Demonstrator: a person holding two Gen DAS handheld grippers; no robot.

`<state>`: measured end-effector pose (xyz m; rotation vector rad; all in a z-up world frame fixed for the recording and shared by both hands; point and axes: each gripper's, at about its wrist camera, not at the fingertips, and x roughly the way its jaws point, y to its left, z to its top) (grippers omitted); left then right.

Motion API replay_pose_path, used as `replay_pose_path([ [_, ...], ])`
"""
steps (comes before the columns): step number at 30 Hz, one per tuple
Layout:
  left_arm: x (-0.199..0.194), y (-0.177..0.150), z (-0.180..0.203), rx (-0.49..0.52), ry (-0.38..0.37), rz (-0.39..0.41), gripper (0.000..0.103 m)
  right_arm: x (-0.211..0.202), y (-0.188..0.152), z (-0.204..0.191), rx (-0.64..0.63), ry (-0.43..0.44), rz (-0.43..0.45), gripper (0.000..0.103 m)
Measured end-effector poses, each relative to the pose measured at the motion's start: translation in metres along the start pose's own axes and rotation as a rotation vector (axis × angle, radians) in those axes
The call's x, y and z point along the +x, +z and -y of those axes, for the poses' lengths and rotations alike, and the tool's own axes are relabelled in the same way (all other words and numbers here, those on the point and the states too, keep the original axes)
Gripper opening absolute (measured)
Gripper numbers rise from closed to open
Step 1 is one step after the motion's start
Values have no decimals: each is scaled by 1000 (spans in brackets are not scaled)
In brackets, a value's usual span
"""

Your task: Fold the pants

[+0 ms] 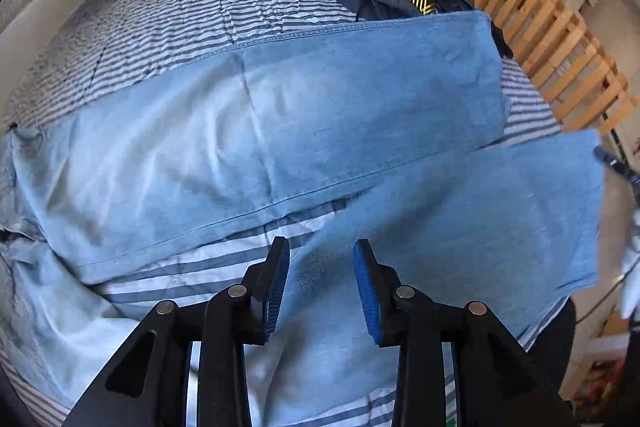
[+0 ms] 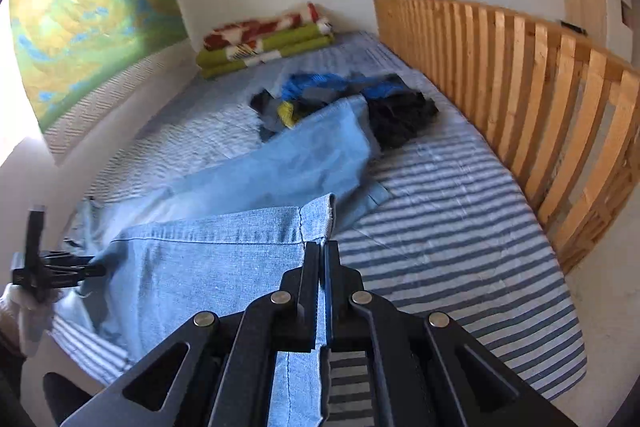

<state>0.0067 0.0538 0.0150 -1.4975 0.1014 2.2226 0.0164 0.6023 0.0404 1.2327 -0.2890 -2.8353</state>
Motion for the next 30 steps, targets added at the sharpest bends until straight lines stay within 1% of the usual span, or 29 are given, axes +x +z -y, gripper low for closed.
replay_pose_path([
  [1, -7, -1, -6, -15, -6, 15, 36, 31, 0, 10, 26, -45, -57, 2],
  [2, -17, -5, -13, -20, 13, 35, 36, 58, -3, 20, 46, -84, -107, 2],
  [4, -47, -16, -35, -24, 86, 87, 36, 103, -14, 31, 25, -155, -229, 4],
  [5, -65, -23, -53, -43, 134, 115, 36, 114, -20, 35, 29, -191, -257, 4],
  [6, -81, -32, -75, -83, 175, 137, 36, 115, -25, 37, 34, -187, -256, 6],
  [7, -96, -42, -101, -137, 209, 155, 36, 111, -29, 37, 34, -167, -236, 6],
  [8, -110, -54, -130, -197, 238, 172, 36, 104, -32, 34, 21, -166, -212, 6],
  [11, -145, -95, -206, -381, 301, 203, 37, 80, -34, 4, -94, -142, -147, 6],
  [12, -153, -109, -230, -436, 333, 208, 37, 69, -36, -11, -134, -113, -130, 6],
  [14, -165, -139, -271, -535, 397, 213, 37, 52, -44, -43, -201, -14, -124, 8],
  [16, -170, -167, -306, -631, 427, 211, 37, 40, -58, -79, -261, 117, -153, 11],
  [18, -170, -190, -338, -714, 446, 205, 39, 36, -75, -119, -332, 234, -203, 20],
  [20, -163, -202, -362, -769, 460, 189, 48, 34, -93, -161, -414, 334, -250, 26],
  [21, -160, -207, -373, -792, 458, 188, 51, 37, -102, -180, -452, 367, -270, 28],
  [23, -154, -211, -392, -842, 421, 196, 64, 41, -120, -216, -526, 414, -310, 29],
  [24, -152, -211, -401, -864, 400, 199, 66, 46, -128, -230, -560, 422, -327, 29],
  [25, -151, -210, -407, -881, 389, 206, 67, 51, -136, -245, -596, 425, -343, 29],
  [27, -153, -206, -417, -897, 401, 223, 67, 61, -149, -268, -668, 410, -371, 30],
  [30, -167, -195, -429, -893, 405, 271, 67, 73, -161, -290, -752, 378, -396, 32],
])
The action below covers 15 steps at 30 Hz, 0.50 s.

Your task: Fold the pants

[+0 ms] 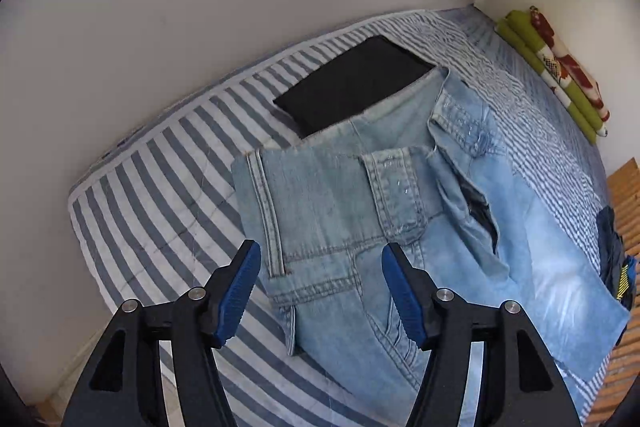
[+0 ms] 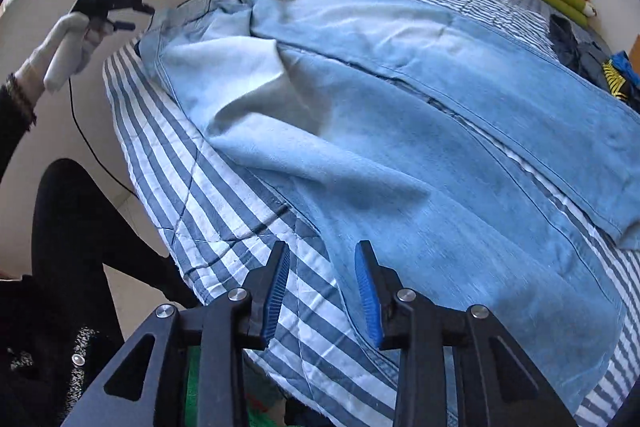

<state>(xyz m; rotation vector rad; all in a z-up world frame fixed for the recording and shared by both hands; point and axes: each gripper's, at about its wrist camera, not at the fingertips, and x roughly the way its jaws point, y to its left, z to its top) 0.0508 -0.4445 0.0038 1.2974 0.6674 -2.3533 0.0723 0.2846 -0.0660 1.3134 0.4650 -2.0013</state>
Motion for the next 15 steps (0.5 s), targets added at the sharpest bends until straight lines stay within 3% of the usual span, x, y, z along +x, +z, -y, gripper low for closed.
replay_pose_path([
  [4, -3, 31, 2, 66, 38, 35, 70, 12, 4, -8, -39, -13, -38, 35],
  [7, 10, 47, 13, 150, 43, -18, 76, 19, 6, -8, -42, -15, -55, 36],
  [12, 42, 54, 39, 224, 83, -89, 76, 25, 7, -12, -45, -13, -72, 37],
  [15, 70, 49, 54, 269, 175, -143, 77, 28, 9, -17, -56, -26, -77, 37],
])
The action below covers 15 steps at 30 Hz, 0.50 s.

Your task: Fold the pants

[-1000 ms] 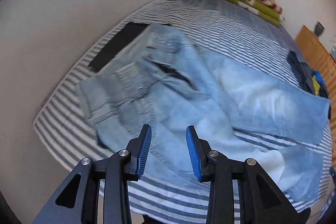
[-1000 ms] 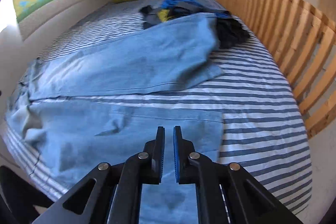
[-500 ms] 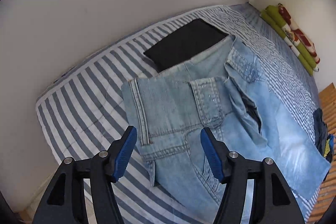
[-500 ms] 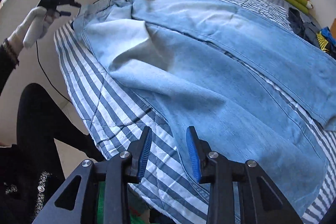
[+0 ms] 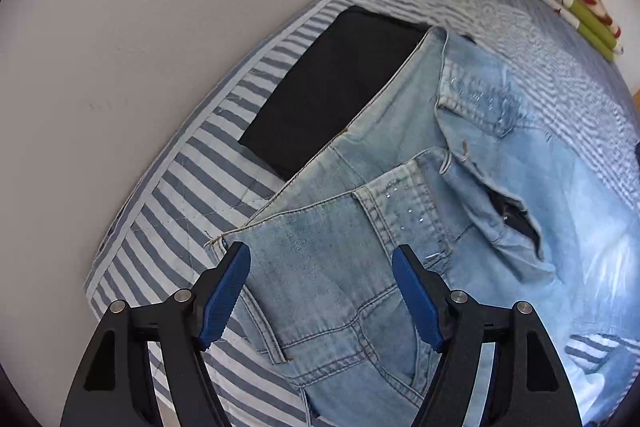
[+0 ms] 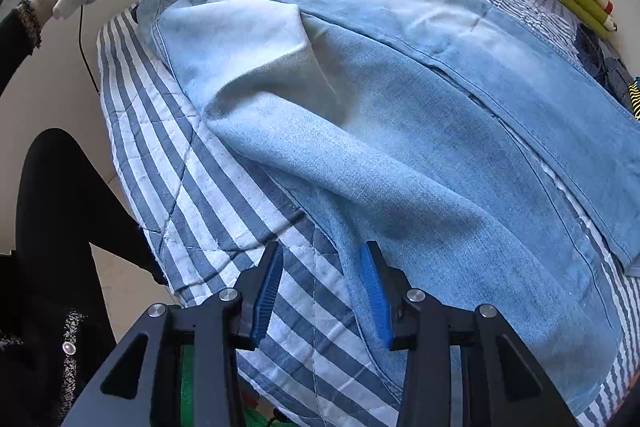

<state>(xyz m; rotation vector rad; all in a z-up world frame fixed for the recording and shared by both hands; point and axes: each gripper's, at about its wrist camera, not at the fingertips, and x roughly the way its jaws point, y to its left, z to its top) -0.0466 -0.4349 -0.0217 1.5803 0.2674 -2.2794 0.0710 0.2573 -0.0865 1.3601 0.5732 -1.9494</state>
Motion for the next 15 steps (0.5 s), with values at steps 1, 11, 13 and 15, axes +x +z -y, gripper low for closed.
replay_pose_path([
  [1, 6, -1, 3, 3, 18, -11, 76, 0, 1, -1, -4, -3, 0, 37],
  [11, 11, -17, -7, -62, -55, 3, 3, 3, 2, -17, -103, -87, 9, 37],
  [13, -4, -20, -16, -101, -95, 35, 2, 5, 3, -18, -118, -100, 5, 37],
  [15, -22, -23, -29, -137, -128, 71, 2, 7, 3, -21, -141, -116, 2, 38],
])
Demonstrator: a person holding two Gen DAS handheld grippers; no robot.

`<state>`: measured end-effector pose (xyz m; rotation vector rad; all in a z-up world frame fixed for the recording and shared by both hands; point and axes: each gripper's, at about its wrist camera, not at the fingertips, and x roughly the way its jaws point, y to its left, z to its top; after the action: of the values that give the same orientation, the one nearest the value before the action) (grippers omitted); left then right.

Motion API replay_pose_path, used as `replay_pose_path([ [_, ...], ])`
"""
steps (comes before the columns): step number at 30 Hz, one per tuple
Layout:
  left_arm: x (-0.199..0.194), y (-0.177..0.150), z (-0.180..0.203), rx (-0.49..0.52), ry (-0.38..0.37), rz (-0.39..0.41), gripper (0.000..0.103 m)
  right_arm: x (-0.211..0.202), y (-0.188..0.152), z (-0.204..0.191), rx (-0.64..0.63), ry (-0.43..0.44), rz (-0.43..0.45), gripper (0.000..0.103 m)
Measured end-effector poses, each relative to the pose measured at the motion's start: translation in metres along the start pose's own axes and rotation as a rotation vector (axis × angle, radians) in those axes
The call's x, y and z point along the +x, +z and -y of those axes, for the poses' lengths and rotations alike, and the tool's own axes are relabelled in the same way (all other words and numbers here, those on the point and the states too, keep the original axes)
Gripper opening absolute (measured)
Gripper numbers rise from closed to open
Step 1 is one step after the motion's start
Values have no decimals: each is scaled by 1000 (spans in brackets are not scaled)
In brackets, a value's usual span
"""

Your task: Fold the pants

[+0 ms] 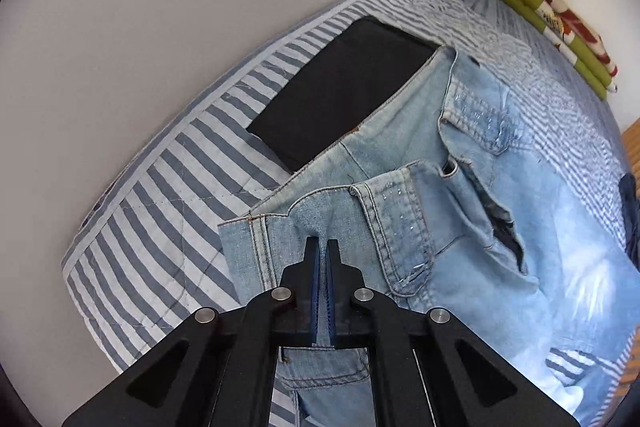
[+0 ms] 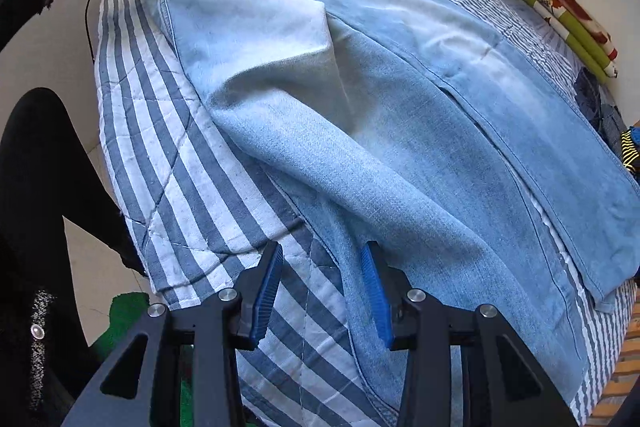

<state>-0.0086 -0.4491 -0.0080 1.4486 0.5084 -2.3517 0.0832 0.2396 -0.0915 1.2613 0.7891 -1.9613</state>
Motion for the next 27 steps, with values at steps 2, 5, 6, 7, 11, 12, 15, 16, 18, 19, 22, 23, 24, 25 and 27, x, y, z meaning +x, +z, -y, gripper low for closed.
replay_pose_path([
  [2, -21, -2, -11, -27, -32, 32, 2, 2, 0, -6, -38, -28, -5, 38],
  [5, -53, -10, -35, -81, -93, 85, 2, 4, 3, -14, -71, -42, -16, 38],
  [6, -64, -18, -44, -94, -107, 104, 2, 2, 5, -14, -70, -21, -19, 38],
  [7, -69, -23, -53, -96, -109, 116, 2, -3, 6, -15, -69, 4, -15, 38],
  [11, -55, -50, -85, -128, -53, 56, 2, -25, 9, -15, -60, 88, 29, 37],
  [12, -47, -57, -92, -152, -68, 34, 2, -26, 9, -13, -50, 90, 36, 37],
  [15, -26, -68, -99, -144, -51, 6, 2, -28, 2, 1, 18, 91, 31, 37],
  [16, -25, -73, -99, -149, -53, 7, 2, -30, -2, 8, 55, 98, 29, 37],
  [18, -37, -81, -103, -191, -123, 48, 2, -36, -11, 25, 138, 113, 29, 37],
  [19, -43, -81, -104, -176, -135, 78, 2, -39, -17, 34, 170, 114, 33, 37],
  [22, -39, -82, -96, -86, -33, 21, 6, -52, -35, 53, 233, 94, 39, 38],
  [23, -40, -82, -96, -71, -8, 18, 8, -55, -42, 60, 255, 85, 40, 38],
  [24, -44, -81, -96, -74, 13, 26, 10, -59, -49, 68, 284, 74, 44, 38],
  [25, -50, -81, -98, -86, 31, 38, 20, -63, -58, 77, 323, 67, 52, 38],
  [27, -62, -79, -96, -102, 37, 70, 28, -72, -80, 100, 411, 39, 65, 38],
])
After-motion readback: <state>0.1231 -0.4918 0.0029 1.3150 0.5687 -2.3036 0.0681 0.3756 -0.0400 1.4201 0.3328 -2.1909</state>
